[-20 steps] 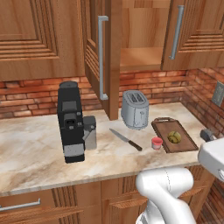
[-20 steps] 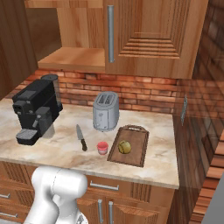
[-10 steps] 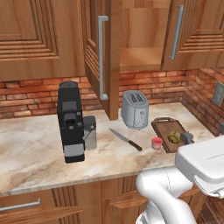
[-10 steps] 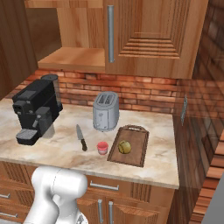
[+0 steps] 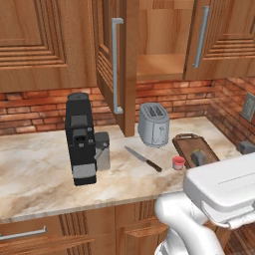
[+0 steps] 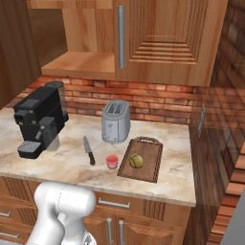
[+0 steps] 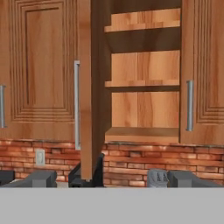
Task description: Pick the bread, place it on the cutting board, pick the jam, place it on the counter, and close the cabinet.
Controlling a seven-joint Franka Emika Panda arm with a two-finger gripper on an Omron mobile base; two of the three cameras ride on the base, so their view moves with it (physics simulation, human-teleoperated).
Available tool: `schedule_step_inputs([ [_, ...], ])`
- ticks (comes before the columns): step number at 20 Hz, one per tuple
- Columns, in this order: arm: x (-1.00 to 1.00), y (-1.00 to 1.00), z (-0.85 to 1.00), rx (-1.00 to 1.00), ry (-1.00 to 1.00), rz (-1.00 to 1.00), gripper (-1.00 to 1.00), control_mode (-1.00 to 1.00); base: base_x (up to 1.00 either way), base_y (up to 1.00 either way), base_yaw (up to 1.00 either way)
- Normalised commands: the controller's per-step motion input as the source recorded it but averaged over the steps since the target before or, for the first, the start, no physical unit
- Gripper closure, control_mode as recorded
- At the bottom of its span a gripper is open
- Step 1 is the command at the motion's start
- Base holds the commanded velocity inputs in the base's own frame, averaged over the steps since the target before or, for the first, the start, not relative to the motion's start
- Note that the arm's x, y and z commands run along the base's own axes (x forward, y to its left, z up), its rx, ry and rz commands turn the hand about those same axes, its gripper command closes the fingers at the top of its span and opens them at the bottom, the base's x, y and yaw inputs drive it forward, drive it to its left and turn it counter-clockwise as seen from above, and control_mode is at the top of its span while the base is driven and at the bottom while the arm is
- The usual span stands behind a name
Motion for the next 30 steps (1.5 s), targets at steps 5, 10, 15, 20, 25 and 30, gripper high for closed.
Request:
schedule_step_inputs([
  [5,0.0,0.16,0.0,0.0,0.0,-0.01,-1.0,-1.0,0.0,0.0,0.0],
  [10,0.0,0.21,0.0,0.0,0.0,-0.02,-1.0,-1.0,0.0,0.0,0.0],
  [15,0.0,0.25,0.0,-0.01,0.0,-0.03,-1.0,-1.0,0.0,0.0,0.0],
  [20,0.05,0.27,-0.04,-0.01,0.0,-0.06,-1.0,-1.0,0.0,0.0,0.0],
  [25,0.12,0.26,-0.08,-0.01,0.0,-0.07,-1.0,-1.0,0.0,0.0,0.0],
  [30,0.24,0.21,-0.11,-0.01,0.0,-0.07,-1.0,-1.0,0.0,0.0,0.0],
])
